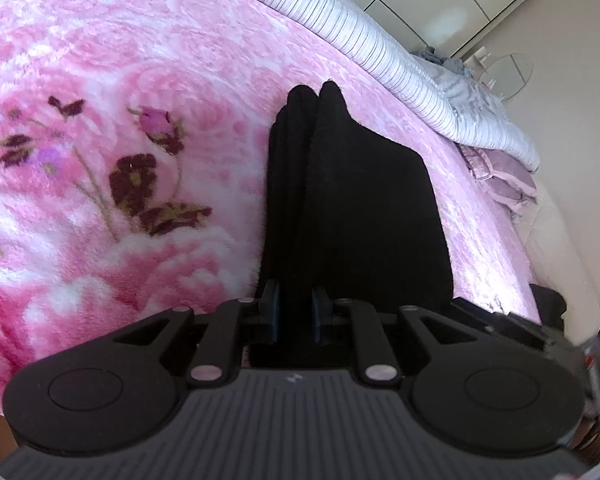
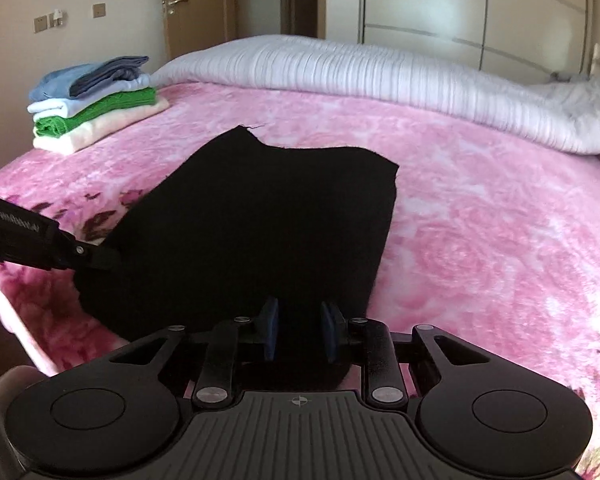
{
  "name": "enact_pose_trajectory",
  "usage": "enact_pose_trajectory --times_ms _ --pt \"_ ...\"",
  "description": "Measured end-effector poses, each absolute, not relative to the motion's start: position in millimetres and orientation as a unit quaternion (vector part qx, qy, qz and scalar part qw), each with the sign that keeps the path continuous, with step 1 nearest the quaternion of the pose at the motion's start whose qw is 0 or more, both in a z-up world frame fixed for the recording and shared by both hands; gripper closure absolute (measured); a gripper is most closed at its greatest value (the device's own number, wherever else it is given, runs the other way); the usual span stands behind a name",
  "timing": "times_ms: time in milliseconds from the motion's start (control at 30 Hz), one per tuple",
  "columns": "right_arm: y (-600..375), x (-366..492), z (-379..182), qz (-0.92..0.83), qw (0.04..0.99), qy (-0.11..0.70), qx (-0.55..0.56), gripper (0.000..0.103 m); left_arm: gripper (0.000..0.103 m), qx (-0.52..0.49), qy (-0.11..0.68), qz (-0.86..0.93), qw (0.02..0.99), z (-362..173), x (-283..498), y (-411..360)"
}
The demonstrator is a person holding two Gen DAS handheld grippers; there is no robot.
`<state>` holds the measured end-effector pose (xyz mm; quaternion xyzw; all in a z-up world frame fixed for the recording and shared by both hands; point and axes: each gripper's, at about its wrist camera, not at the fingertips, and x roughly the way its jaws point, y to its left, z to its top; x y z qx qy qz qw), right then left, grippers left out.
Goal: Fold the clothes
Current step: 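Hold the garment corner with the left gripper while the right gripper presses it flat, then press the folded black garment flat with both grippers and release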
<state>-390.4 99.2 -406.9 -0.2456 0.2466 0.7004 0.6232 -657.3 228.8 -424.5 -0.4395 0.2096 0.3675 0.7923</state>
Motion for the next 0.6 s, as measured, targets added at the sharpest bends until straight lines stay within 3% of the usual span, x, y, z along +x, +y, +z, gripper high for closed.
enact_pose_trajectory --times_ms 100,333,500,600 --pt "100.6 -369.3 -385.4 0.711 0.605 0.289 -0.211 0.079 0.091 -0.403 0.22 0.377 0.804 -403.3 -650.5 230.1" --pt "139.5 -340.6 -370.7 0.69 0.647 0.285 -0.155 0.079 0.092 -0.335 0.214 0.381 0.835 -363.9 -619.2 256.6" --pt "173.2 -348.7 -390.6 0.686 0.652 0.282 -0.159 0.079 0.093 -0.3 0.257 0.397 0.829 -384.0 -576.5 286.5" --pt "188.2 -353.0 -411.9 0.69 0.645 0.284 -0.168 0.079 0.1 -0.294 0.27 0.41 0.82 -406.7 -570.8 298.7"
